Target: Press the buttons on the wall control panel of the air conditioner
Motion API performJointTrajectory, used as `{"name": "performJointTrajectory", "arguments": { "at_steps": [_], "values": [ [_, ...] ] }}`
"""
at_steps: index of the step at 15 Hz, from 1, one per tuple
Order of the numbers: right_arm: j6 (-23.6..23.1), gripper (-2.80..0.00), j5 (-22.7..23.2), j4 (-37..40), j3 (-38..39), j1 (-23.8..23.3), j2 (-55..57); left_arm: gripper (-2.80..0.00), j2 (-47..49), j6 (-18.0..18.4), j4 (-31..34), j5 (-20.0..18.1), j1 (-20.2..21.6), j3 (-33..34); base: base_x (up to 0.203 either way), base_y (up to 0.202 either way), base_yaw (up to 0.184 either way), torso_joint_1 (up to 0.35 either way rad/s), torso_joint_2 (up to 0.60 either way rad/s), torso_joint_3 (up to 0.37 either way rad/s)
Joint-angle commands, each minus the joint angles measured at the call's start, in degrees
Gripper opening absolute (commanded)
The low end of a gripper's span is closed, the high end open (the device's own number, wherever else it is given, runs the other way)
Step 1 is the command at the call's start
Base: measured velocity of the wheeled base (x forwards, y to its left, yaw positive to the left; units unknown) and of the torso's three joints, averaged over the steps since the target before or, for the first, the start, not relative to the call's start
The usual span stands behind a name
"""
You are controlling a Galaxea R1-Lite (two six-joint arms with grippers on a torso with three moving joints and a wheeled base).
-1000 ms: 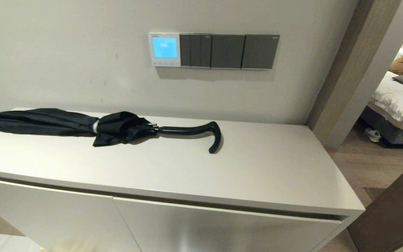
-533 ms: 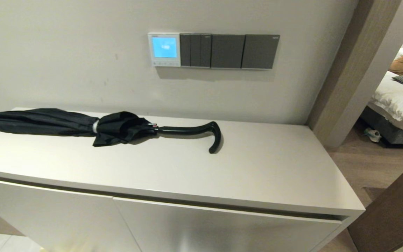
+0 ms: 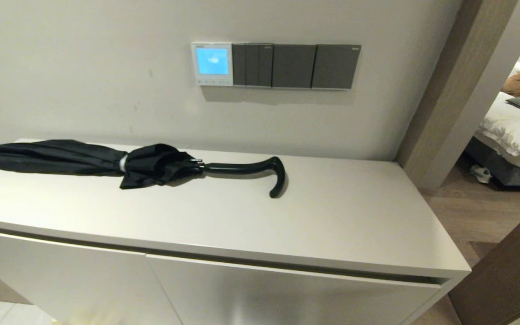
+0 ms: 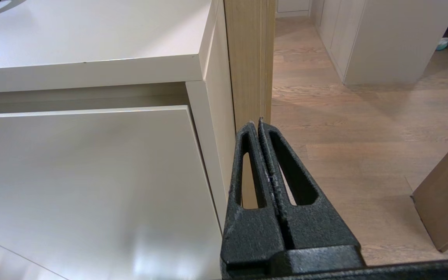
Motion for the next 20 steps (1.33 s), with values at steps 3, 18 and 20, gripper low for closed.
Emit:
{"name": "performJointTrajectory", "arguments": {
  "at_steps": [3,18,20],
  "values": [
    [0.01,-2.8,-0.04,-0.02,0.18,0.02,0.08,-2.8,0.09,-0.17,0.31,0.0,-0.04,0.01,0.0,0.0,0.0,0.0,0.0,0.0],
    [0.01,-2.8,-0.04,-0.02,0.18,0.02,0.08,-2.8,0.0,-2.37,-0.13,0.7,-0.04,0.01,0.0,0.0,0.0,0.0,0.0,0.0],
    [0.01,-2.8,-0.04,-0.02,0.18,0.02,0.08,-2.8,0.09,-2.37,-0.13,0.7,-0.04,0.01,0.0,0.0,0.0,0.0,0.0,0.0]
  ]
}}
